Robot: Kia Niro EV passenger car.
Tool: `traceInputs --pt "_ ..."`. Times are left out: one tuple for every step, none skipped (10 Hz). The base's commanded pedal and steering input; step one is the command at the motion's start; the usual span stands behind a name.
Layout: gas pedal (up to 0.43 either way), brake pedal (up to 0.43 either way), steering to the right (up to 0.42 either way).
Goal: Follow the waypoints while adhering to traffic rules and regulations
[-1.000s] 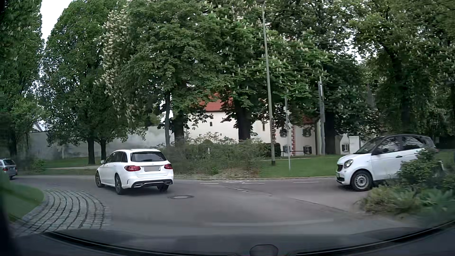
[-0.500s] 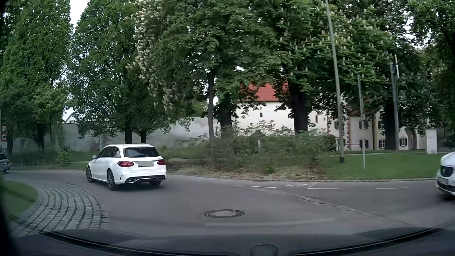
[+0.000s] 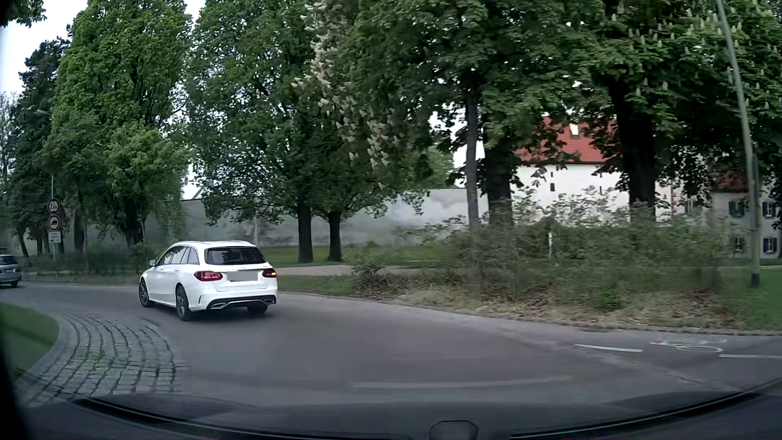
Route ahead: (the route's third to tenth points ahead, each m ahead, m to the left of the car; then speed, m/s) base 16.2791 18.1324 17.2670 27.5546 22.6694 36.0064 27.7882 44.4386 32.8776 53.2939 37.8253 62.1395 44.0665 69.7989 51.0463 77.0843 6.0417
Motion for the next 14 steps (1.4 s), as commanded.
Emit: traceInputs --pt "0.000 0.000 -0.293" --pt "0.000 0.000 -0.295" --pt "0.000 0.000 -0.302" --pt "0.059 0.000 -0.304" --pt "0.118 0.000 -0.305" --pt "0.130 0.000 -0.308" --pt "0.130 0.000 -0.309" --pt "0.118 0.000 -0.309" --pt "0.118 0.000 -0.308" --pt "0.118 0.000 -0.309" --pt "0.118 0.000 -0.309" --pt "0.118 0.000 -0.310" --pt "0.118 0.000 -0.310" --pt "0.118 0.000 -0.311"
